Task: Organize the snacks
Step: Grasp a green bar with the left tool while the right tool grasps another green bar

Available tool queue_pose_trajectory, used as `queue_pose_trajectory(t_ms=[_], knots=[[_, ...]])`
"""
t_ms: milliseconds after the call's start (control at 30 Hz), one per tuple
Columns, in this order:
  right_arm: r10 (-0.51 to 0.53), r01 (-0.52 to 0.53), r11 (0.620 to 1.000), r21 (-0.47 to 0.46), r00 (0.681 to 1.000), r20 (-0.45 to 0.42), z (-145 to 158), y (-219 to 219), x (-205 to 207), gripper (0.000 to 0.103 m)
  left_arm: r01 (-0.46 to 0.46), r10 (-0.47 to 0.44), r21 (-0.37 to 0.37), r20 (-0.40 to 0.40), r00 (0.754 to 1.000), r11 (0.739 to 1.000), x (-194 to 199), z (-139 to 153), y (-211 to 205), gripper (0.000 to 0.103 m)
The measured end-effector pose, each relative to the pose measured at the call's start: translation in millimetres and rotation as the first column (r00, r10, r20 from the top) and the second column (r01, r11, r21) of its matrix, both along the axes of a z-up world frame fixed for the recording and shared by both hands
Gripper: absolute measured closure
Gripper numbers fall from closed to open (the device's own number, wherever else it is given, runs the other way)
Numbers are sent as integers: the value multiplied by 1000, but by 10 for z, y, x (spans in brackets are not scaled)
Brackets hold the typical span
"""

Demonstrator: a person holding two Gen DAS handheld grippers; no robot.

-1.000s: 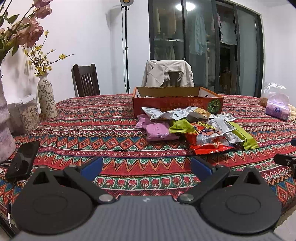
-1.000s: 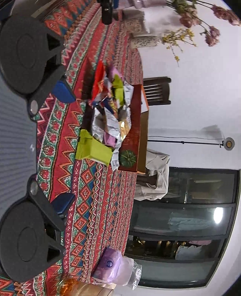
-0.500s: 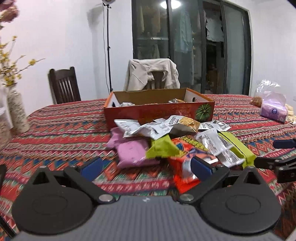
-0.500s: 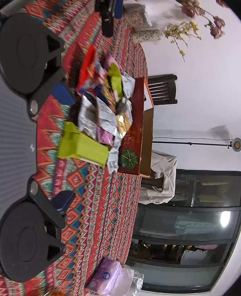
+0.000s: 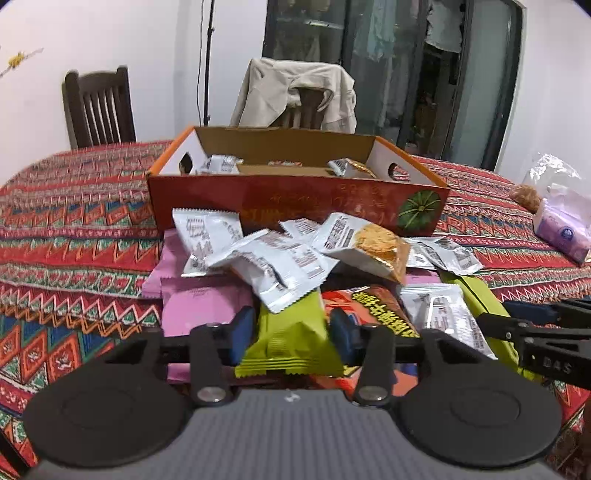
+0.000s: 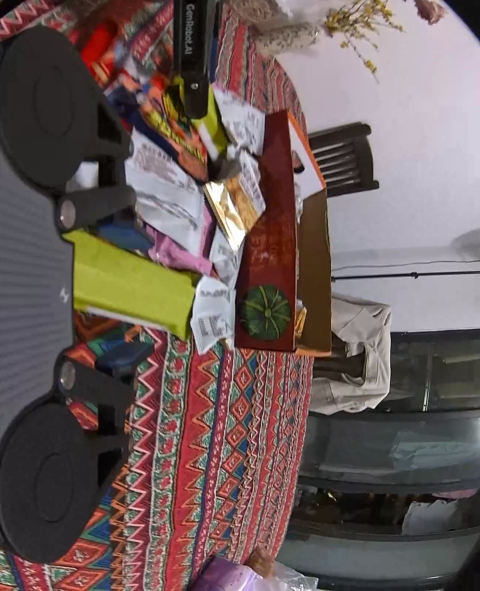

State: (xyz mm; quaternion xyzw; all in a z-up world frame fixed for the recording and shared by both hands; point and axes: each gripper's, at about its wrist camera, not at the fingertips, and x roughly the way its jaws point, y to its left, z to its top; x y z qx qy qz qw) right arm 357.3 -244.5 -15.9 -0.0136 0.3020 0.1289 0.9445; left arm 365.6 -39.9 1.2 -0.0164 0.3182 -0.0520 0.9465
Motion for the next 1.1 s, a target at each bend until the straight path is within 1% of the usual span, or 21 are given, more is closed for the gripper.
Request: queue_pose_trajectory(t_ms=[33,100,200,233,267,300,333,367,400,433,467,500,533,600,733,833,933,1100], knots=[[-1,1,1000,3,1000,-9,-5,-10,19,68,3,-3,5,1,1000,1000,-52,7,-15,61],[-1,1,1000,-7,1000,-12,-8,-14,-7,69,10,-10,0,-10,1000,1000,-178,28,-13,61],[10,-11,999,-42,1000,-17,16,-22,-135,70,52,-52,-12,-15,999,999,-489,61,26,60],[17,-18,998,-52,1000,-19,27,-31,-200,70,60,-60,-1,-19,998,998,-551,57,16,60],[20,-21,999,-49,999,-25,21,-49,-242,70,65,-65,15,-14,998,998,-582,50,-4,57],[18,-19,999,-41,999,-31,11,-65,-259,69,66,-66,26,-2,998,997,-583,45,-28,52],[14,-15,999,-31,999,-39,-8,-76,-251,66,65,-65,37,2,998,997,-559,28,-54,48],[11,-12,1000,-28,999,-42,-30,-82,-230,64,59,-59,39,0,998,998,-518,9,-74,40],[12,-13,1000,-27,999,-43,-52,-77,-206,62,50,-50,29,-2,999,998,-466,-14,-80,38],[10,-11,999,-34,999,-33,-61,-63,-195,62,36,-36,16,-13,999,999,-412,-38,-75,39],[10,-11,999,-38,1000,-30,-62,-55,-191,63,20,-20,-2,-29,999,1000,-361,-55,-58,45],[11,-12,999,-37,1000,-27,-60,-55,-198,67,12,-13,-29,-33,999,1000,-345,-56,-31,65],[12,-13,999,-34,1000,-25,-56,-63,-228,68,1,-3,-48,-40,999,999,-351,-38,-2,64],[22,-23,999,-27,999,-27,-48,-91,-316,69,19,-21,-60,-36,999,998,-440,17,31,65],[13,-13,999,-38,1000,-4,38,-225,-703,69,65,-65,-73,9,998,995,-891,171,106,65],[-3,3,1000,20,1000,-13,112,-367,-962,69,85,-82,-87,33,996,993,-1101,269,99,65],[-21,21,999,27,1000,-2,140,-416,-1027,69,89,-84,-79,65,994,993,-1162,356,82,65],[-16,15,1000,27,1000,21,184,-406,-1009,69,80,-72,-79,98,993,994,-1146,426,110,65]])
